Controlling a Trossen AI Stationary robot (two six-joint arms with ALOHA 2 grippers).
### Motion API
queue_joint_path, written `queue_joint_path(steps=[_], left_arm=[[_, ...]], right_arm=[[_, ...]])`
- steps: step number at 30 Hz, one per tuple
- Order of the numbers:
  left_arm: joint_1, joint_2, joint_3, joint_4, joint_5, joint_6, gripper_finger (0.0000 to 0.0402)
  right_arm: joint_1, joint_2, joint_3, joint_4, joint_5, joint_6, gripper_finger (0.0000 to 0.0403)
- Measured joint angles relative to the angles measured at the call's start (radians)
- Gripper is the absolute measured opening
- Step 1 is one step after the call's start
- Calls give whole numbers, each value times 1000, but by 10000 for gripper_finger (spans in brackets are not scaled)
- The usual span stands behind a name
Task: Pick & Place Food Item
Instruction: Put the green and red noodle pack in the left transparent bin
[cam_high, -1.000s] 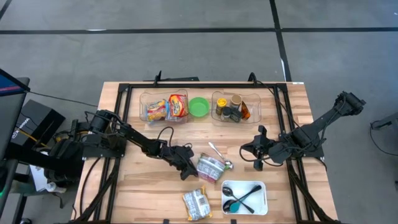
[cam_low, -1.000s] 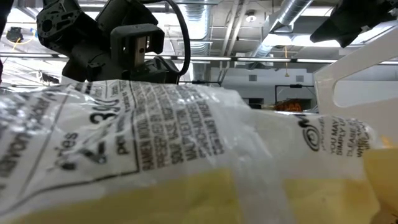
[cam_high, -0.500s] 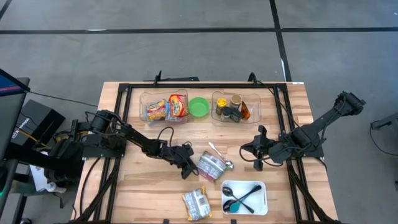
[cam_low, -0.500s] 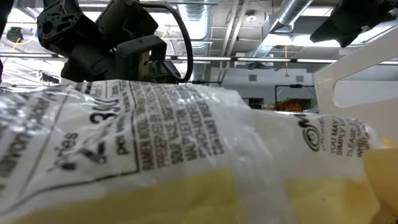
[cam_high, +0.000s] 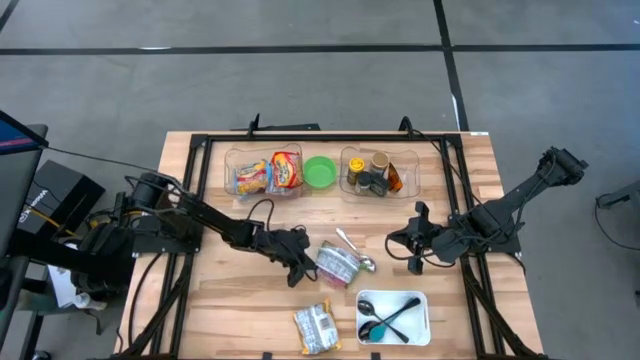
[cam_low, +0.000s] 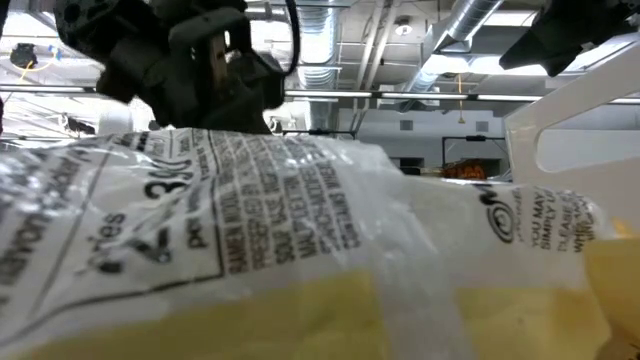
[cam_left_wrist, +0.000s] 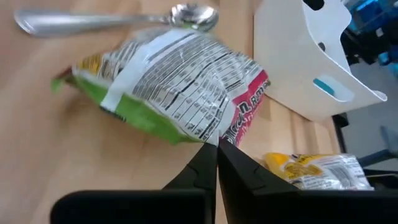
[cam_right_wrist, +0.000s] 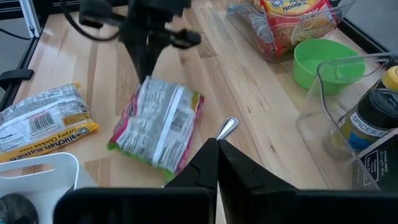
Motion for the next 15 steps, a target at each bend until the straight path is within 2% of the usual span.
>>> queue_joint_path(steps=[8,15], left_arm=[[0,-185,1,-202,-137,241,1],[0,-289,2,-230,-157,541,0]], right_arm=[[0,0,0,-3,0,0,1],[0,0,0,-3,0,-1,1]])
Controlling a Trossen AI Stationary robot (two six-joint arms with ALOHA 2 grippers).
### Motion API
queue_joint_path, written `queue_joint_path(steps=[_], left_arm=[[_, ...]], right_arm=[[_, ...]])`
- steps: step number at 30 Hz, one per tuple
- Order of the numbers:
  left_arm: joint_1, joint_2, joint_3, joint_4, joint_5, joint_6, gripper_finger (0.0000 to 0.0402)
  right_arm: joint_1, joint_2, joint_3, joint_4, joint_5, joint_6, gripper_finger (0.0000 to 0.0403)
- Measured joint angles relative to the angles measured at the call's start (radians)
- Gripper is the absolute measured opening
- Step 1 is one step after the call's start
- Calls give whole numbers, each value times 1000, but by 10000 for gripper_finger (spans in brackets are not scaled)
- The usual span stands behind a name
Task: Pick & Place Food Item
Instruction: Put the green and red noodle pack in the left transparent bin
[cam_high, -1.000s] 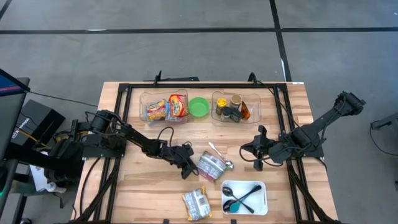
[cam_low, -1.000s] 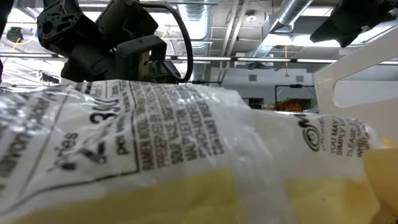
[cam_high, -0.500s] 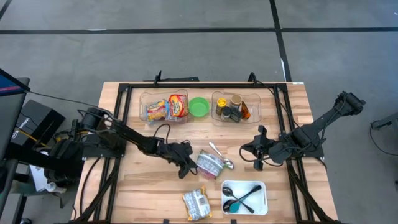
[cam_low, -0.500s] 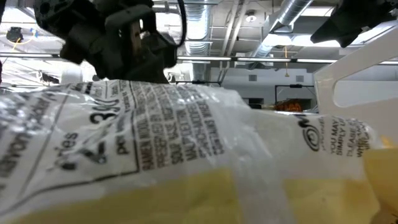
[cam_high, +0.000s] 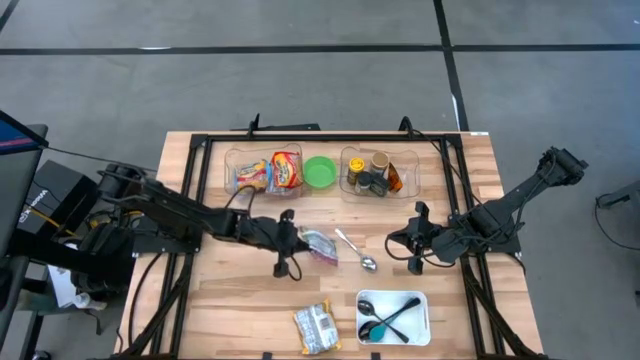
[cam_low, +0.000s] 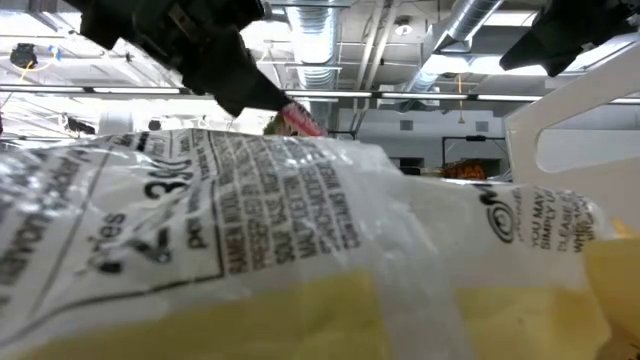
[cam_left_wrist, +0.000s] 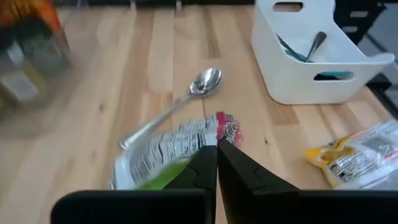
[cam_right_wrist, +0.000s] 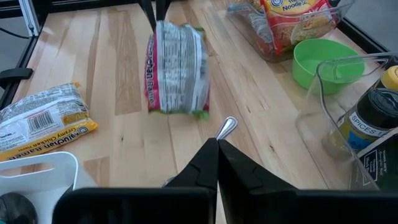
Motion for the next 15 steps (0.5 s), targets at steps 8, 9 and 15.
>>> queue_joint_path(steps=[8,9,15], left_arm=[[6,-33,0,0,-5,215,0],[9,-33,0,-1,-5,232,0],[48,-33,0,1,-5,299,0]], right_arm=[[0,0,0,0,0,-2,1],[0,0,0,0,0,-4,1],[0,0,0,0,1,-6,1]])
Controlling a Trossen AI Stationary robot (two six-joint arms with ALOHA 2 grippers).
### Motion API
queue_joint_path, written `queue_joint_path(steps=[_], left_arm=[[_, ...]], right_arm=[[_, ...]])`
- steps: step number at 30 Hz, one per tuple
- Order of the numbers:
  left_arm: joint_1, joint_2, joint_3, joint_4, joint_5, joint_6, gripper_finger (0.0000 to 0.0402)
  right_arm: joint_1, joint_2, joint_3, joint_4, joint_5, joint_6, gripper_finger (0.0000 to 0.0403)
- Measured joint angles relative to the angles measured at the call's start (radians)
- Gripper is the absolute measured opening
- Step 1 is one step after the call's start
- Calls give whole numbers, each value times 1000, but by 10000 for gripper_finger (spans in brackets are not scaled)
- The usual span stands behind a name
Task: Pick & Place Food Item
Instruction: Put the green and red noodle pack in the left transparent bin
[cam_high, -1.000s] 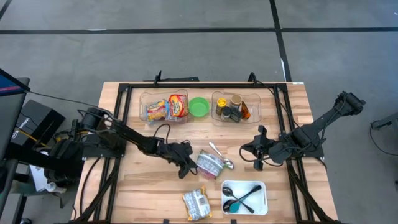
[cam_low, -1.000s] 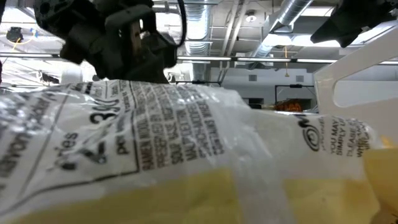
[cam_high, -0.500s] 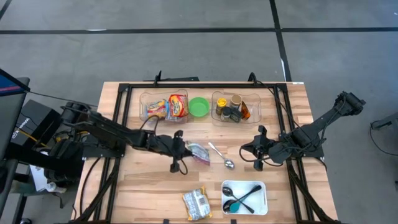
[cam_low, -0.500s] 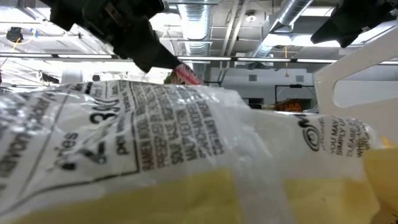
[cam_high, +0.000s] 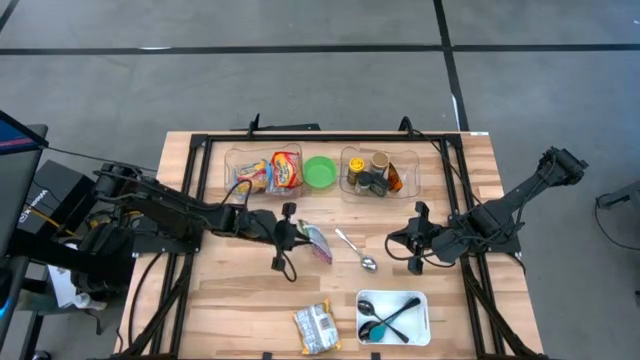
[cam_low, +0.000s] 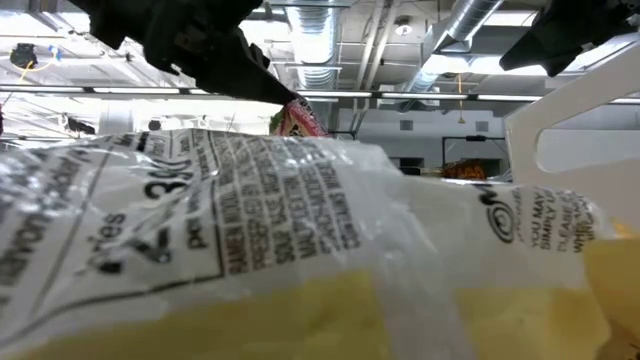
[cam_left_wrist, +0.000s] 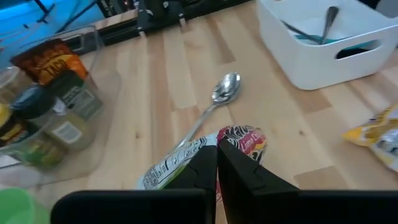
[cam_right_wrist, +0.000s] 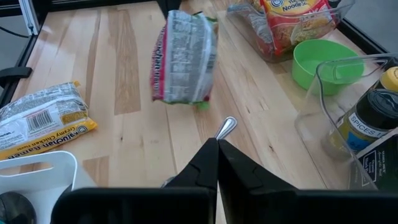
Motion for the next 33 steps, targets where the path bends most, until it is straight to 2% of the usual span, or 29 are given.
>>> queue_joint_path(steps=[7,14,26,33], left_arm=[[40,-43,0,0,18,86,0],[84,-179,0,-44,34,115,0],[289,-450,1,-273,32,117,2],[411,-527,1,-330,32,234,4]], right_arm=[[0,0,0,-7,1,-3,1],[0,0,0,-18,2,-3,1],[0,0,0,-18,2,-3,1],[0,0,0,-18,2,-3,1]])
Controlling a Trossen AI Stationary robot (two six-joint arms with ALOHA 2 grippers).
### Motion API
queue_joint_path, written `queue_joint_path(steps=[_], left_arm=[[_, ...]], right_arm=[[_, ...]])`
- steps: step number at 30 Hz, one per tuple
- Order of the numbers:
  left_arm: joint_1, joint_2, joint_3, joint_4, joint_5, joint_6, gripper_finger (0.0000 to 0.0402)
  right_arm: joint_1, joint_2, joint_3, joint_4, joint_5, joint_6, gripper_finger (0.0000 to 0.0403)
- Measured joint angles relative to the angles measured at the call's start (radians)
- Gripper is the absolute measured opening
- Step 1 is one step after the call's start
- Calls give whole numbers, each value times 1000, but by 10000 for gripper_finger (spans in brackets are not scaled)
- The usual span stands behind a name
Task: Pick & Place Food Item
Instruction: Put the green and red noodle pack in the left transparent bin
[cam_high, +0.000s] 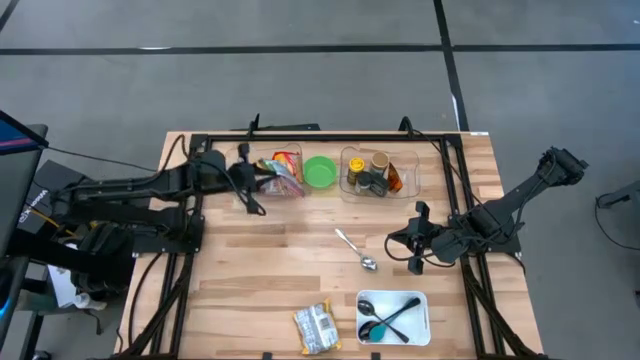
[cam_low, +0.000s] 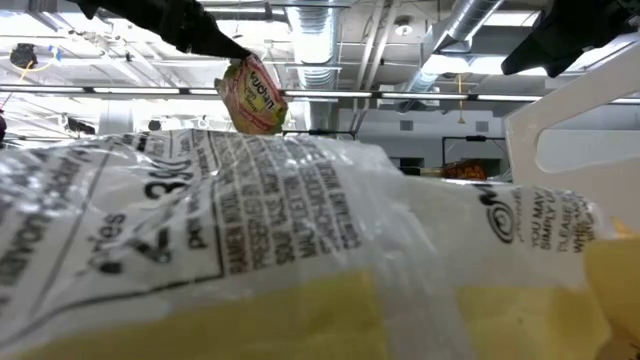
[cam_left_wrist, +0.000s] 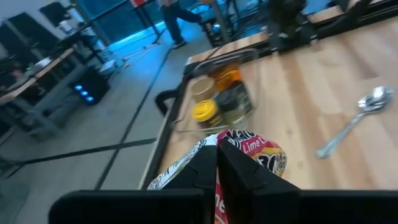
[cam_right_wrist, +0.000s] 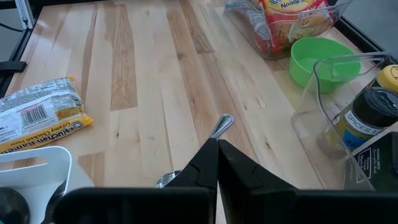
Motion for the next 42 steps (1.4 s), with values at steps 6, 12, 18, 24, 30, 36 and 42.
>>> queue_joint_path(steps=[6,12,18,24,30,36,42], left_arm=[[112,-2,0,-26,34,5,5],[230,-2,0,-54,52,5,5],[328,-2,0,-55,52,5,5],[397,-2,0,-56,42,-3,5],[444,-2,0,-56,38,-6,5],[466,-1,0,-69,17,-6,5],[466,-1,0,-51,-24,-6,5]], right_arm=[[0,0,0,0,0,0,1],[0,0,0,0,0,0,1],[-1,0,0,0,0,0,1],[-1,23,-1,0,1,1,1],[-17,71,-1,3,1,8,1],[-35,80,-1,17,-2,10,1],[-34,77,-1,23,-3,10,1]])
